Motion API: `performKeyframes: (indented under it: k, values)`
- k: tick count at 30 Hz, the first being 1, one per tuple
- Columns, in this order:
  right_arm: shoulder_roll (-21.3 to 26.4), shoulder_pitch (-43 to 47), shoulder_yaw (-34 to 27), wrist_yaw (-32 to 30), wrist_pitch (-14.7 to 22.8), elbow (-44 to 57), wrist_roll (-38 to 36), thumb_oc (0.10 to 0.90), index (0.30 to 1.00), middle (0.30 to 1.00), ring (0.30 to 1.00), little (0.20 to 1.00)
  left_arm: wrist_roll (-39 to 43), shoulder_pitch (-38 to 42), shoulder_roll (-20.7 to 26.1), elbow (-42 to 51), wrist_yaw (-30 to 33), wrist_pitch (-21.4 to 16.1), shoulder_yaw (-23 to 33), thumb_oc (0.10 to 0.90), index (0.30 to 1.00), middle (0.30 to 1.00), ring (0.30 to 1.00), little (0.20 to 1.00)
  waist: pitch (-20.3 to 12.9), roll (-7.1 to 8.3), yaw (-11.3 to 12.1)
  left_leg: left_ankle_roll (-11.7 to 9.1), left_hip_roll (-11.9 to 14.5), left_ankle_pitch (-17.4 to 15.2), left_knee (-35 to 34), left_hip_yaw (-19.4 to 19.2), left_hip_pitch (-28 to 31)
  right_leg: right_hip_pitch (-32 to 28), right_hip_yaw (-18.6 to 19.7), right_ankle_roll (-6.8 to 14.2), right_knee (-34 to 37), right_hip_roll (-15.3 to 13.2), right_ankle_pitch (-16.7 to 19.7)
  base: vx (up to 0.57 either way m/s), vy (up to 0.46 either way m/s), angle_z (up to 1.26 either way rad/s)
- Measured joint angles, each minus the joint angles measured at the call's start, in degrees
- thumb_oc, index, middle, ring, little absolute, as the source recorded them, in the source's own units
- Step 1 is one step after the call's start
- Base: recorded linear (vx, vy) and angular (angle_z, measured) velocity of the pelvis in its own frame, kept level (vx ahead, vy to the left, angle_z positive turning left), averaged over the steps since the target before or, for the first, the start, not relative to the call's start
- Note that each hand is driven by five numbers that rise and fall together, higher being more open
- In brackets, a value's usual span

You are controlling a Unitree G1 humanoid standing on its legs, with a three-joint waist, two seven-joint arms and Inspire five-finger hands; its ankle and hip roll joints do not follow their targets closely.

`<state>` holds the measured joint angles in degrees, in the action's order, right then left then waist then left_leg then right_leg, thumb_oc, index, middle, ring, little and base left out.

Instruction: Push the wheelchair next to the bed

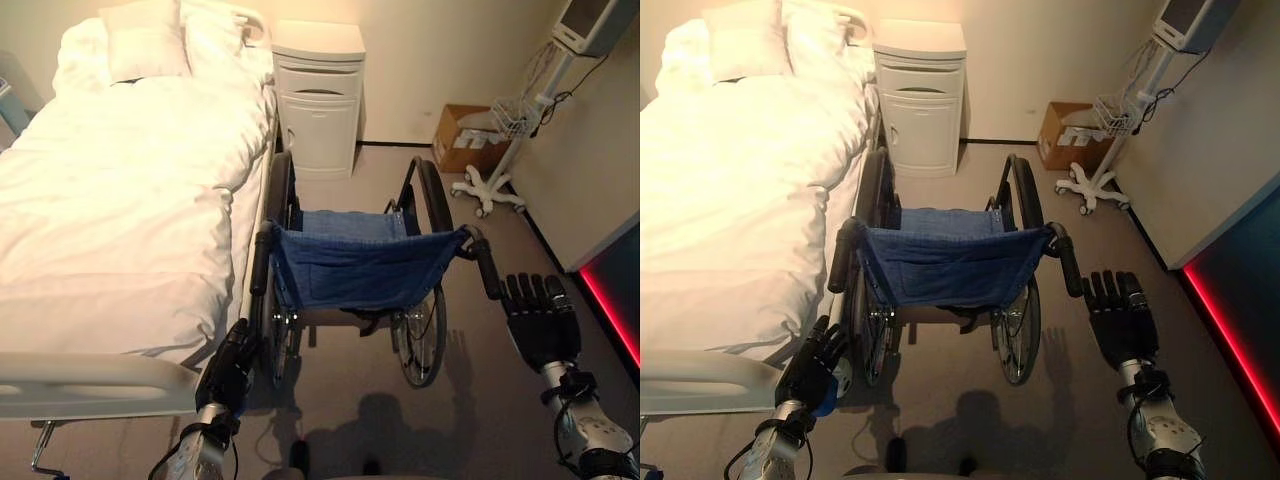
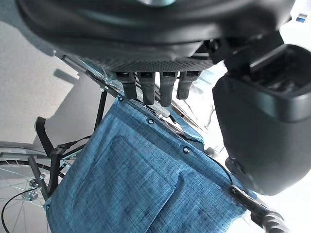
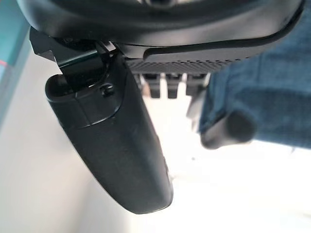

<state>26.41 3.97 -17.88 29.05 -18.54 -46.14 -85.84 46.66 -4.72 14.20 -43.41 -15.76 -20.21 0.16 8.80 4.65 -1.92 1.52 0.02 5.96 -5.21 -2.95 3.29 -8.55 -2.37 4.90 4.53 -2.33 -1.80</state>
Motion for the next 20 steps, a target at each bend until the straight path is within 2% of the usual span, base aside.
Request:
performKeyframes:
  k: [4, 6, 7, 11, 15, 17, 20]
  values:
    - [-4.00, -4.10, 2.18, 0.44, 0.66, -5.22, 9.52, 0.800, 0.900, 0.900, 0.900, 0.900, -11.35, -0.68, 0.05, -1.12, 6.38, -3.81, -1.19, 0.800, 0.900, 0.900, 0.900, 0.900, -0.31, 0.02, 0.12, 0.04, -0.05, 0.04, 0.02, 0.58, -0.53, 0.21, -0.10, -0.04, -0.13, 0.15, -0.01, -0.01, -0.042, 0.03]
    - [-5.67, -6.08, 7.01, 1.03, 1.11, -8.08, 13.75, 0.800, 0.900, 0.900, 0.900, 0.900, -20.92, -0.69, 0.28, -3.30, 10.63, -6.24, -2.19, 0.800, 0.900, 0.900, 0.900, 0.900, -0.45, -0.26, 0.04, 0.10, -0.09, 0.08, 0.01, 0.63, -0.85, 0.48, -0.19, -0.05, -0.06, 0.13, 0.00, 0.00, 0.000, 0.00]
    - [-6.30, -6.24, 7.90, 1.24, 1.11, -9.14, 14.26, 0.800, 0.900, 0.900, 0.900, 0.900, -23.16, -0.68, 0.31, -4.00, 11.41, -6.73, -2.34, 0.800, 0.900, 0.900, 0.900, 0.900, -0.47, -0.29, 0.02, 0.10, -0.10, 0.08, 0.02, 0.65, -0.87, 0.50, -0.26, -0.05, -0.06, 0.13, 0.00, 0.04, 0.005, 0.03]
    - [-12.05, -6.39, 14.48, 1.93, 6.17, -15.54, 18.51, 0.800, 0.900, 0.900, 0.900, 0.900, -36.33, 0.60, 2.20, -11.80, 13.29, -7.27, -8.33, 0.800, 0.900, 0.900, 0.900, 0.900, -0.65, -1.33, 0.01, 0.01, -0.16, 0.02, 0.01, 0.93, -0.94, 0.45, -1.14, -0.02, -0.14, 0.03, -0.04, 0.03, 0.039, 0.04]
    - [-15.00, -6.11, 15.66, 1.85, 9.39, -17.77, 18.51, 0.800, 0.900, 0.900, 0.900, 0.900, -42.89, 0.47, 2.24, -15.76, 13.17, -7.11, -13.79, 0.800, 0.900, 0.900, 0.900, 0.900, -1.30, -3.09, -0.17, 0.03, -0.26, 0.03, -0.05, 0.90, -1.05, 0.94, -1.13, 0.00, -0.33, -0.13, -0.05, 0.04, 0.090, -0.01]
    - [-15.73, -5.76, 16.41, 1.16, 12.41, -18.40, 20.40, 0.800, 0.900, 0.900, 0.900, 0.900, -43.65, 0.49, 1.99, -17.54, 13.14, -6.16, -15.60, 0.800, 0.900, 0.900, 0.900, 0.900, -1.72, -4.13, -0.31, 0.03, -0.19, 0.02, -0.37, 0.89, -0.95, 0.94, -1.13, -0.10, -0.42, -0.15, -0.12, 0.02, 0.115, -0.01]
    - [-15.95, -5.70, 16.97, 0.53, 14.73, -18.36, 22.97, 0.800, 0.900, 0.900, 0.900, 0.900, -43.61, 0.52, 1.41, -18.22, 12.92, -5.14, -16.18, 0.800, 0.900, 0.900, 0.900, 0.900, -1.76, -5.45, -0.38, 0.03, -0.06, 0.03, -0.37, 0.89, -0.79, 0.94, -1.12, -0.23, -0.67, -0.17, -0.21, 0.00, 0.087, -0.01]
